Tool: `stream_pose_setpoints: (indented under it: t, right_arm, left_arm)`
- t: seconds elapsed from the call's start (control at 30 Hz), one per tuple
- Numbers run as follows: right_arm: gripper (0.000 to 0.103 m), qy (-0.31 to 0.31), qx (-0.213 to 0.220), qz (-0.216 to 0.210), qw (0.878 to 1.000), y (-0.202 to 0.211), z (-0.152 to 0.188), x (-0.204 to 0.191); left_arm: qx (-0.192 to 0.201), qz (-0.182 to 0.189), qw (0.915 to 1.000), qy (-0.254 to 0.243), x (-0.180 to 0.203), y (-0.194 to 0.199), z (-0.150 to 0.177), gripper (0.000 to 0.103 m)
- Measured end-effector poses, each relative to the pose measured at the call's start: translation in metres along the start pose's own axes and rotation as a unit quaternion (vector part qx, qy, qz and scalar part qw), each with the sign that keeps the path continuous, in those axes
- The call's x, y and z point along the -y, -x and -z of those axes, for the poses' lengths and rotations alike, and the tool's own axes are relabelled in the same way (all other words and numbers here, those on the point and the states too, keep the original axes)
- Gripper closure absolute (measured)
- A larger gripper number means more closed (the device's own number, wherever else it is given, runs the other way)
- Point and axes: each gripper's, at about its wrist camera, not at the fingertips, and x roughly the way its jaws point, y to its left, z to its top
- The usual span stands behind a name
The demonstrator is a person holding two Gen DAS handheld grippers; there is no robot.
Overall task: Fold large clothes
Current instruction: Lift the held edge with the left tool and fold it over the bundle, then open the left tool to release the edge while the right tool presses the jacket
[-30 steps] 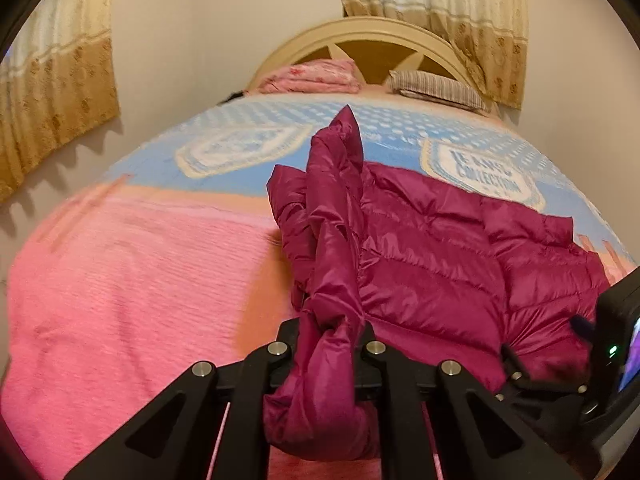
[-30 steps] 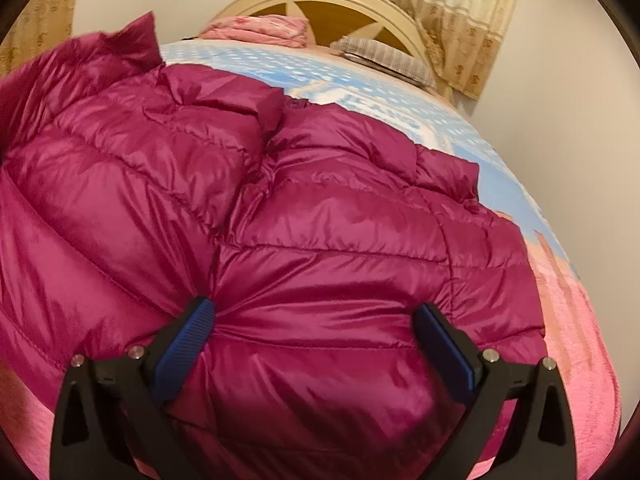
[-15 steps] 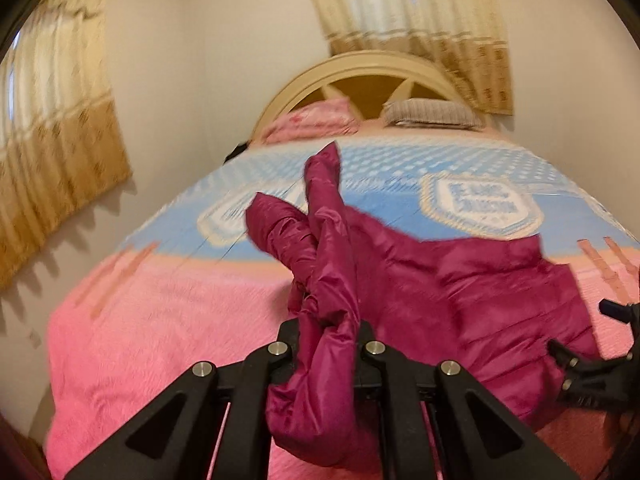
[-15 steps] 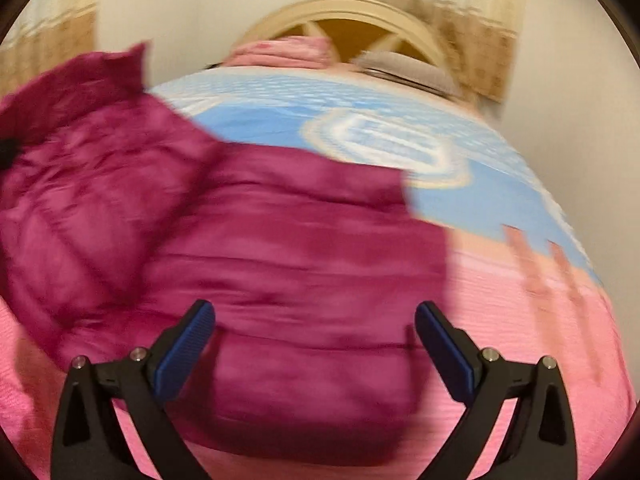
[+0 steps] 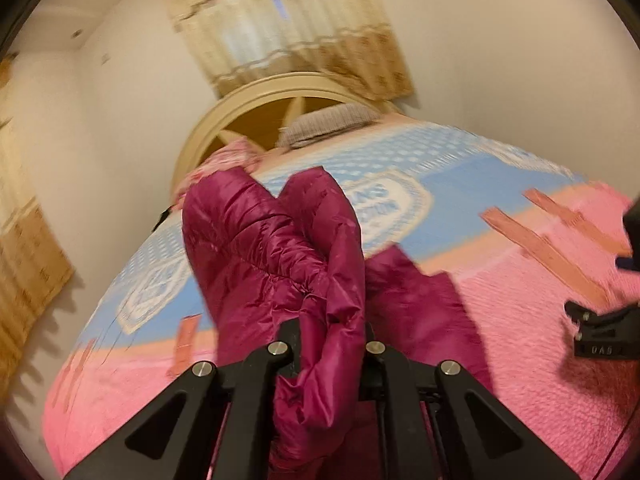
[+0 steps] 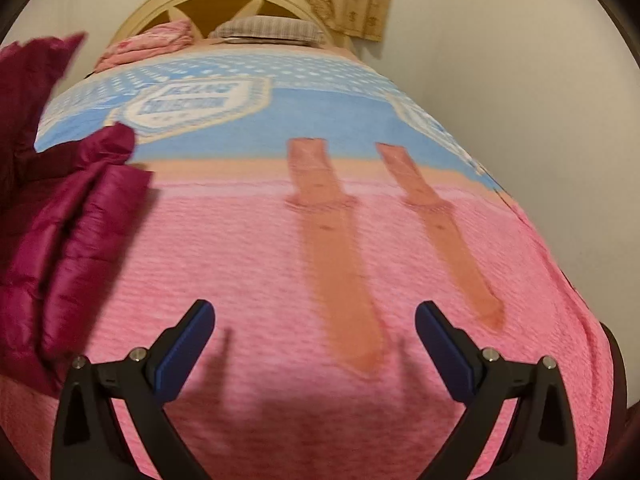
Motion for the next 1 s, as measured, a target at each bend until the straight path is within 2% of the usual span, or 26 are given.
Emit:
stream_pose_setpoints:
  t: [0.07,0.2,0.33,0.43,0.47,0.53,0.6,0.67,0.77,0.83,0.93,1.0]
  right_arm:
    - [0.001,-0.013,0.001,0.003,1.0,0.0,0.004,0.011]
    - [0.001,-0.029,-0.001,0.001,1.0,-0.002,0.01,0.023]
    - [0.001,-0.029,0.0,-0.006,1.0,-0.008,0.012,0.021]
    - [0.001,-0.03,-0.004,-0.012,0.999,-0.013,0.014,0.018]
    - [0.001,-0.03,-0.004,-0.014,0.999,-0.014,0.015,0.019]
    - [0.001,-0.031,-0.004,-0.015,0.999,-0.015,0.014,0.018]
    - [0.001,-0.032,0.001,-0.014,0.999,-0.011,0.013,0.019]
    - [0.003,-0.037,0.008,-0.011,0.999,-0.007,0.009,0.021]
    - [0.013,-0.04,0.02,-0.019,0.999,0.004,-0.002,0.019]
    - [0.029,-0.045,0.026,-0.03,0.998,0.01,-0.014,0.013]
    - [0.031,-0.042,0.044,-0.057,0.997,0.025,-0.036,-0.007]
    - [0.032,-0.03,0.065,-0.074,0.995,0.039,-0.054,-0.028]
  left_arm:
    - [-0.007,0.009,0.9994,-0.032,0.032,-0.011,0.007,0.095]
    - [-0.02,0.0,0.9964,-0.083,0.073,-0.03,0.025,0.095]
    - [-0.023,-0.008,0.9941,-0.106,0.085,-0.036,0.039,0.09]
    - [-0.026,0.004,0.9941,-0.105,0.083,-0.025,0.035,0.084]
    - [-0.025,0.011,0.9949,-0.097,0.081,-0.018,0.03,0.078]
    - [-0.015,0.035,0.996,-0.081,0.074,0.002,0.021,0.057]
    - [0.009,0.043,0.997,-0.064,0.064,0.023,0.013,0.019]
    - [0.036,0.036,0.9978,-0.042,0.047,0.042,0.005,0.014]
    - [0.045,0.035,0.9983,-0.01,0.02,0.053,-0.005,0.014]
    - [0.053,0.009,0.9985,0.012,-0.003,0.049,-0.008,0.011]
    - [0.02,-0.075,0.9958,0.049,-0.046,0.015,-0.005,0.009]
    - [-0.021,-0.132,0.9879,0.079,-0.08,-0.018,0.002,0.009]
